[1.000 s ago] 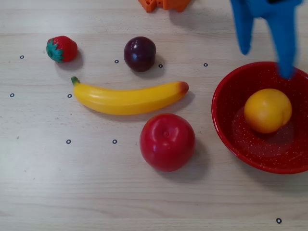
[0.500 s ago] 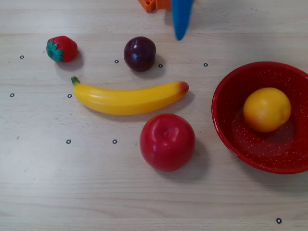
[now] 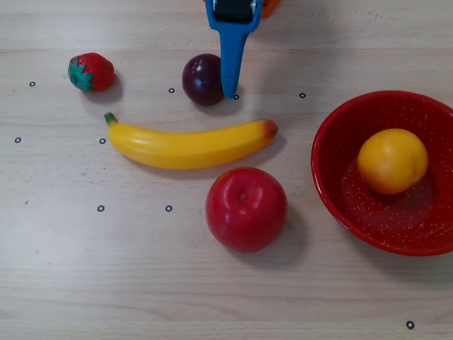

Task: Put the peach in the red bowl.

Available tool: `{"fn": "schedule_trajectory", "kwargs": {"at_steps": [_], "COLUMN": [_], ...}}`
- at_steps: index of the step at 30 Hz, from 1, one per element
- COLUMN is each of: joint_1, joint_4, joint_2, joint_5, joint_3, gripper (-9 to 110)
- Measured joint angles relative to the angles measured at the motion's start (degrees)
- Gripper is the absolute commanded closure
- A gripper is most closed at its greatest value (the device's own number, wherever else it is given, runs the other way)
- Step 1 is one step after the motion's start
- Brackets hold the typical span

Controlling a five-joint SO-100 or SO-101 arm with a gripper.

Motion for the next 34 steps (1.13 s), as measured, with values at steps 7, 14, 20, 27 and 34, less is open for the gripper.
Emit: {"fn": "schedule_trajectory", "kwargs": {"at_steps": [7, 14, 20, 27, 34], "joint_1": [0.0, 0.0, -0.1, 0.1, 0.1], "joint_4": [-1.6, 9.8, 14.1, 14.1, 14.1], "joint_2": [6.7, 9.3, 9.3, 9.3, 9.3], "joint_5": [-0.2, -6.3, -9.3, -9.3, -9.3], "joint_3": [4.7, 4.9, 4.9, 4.9, 4.9], "gripper": [101, 101, 101, 101, 101]}}
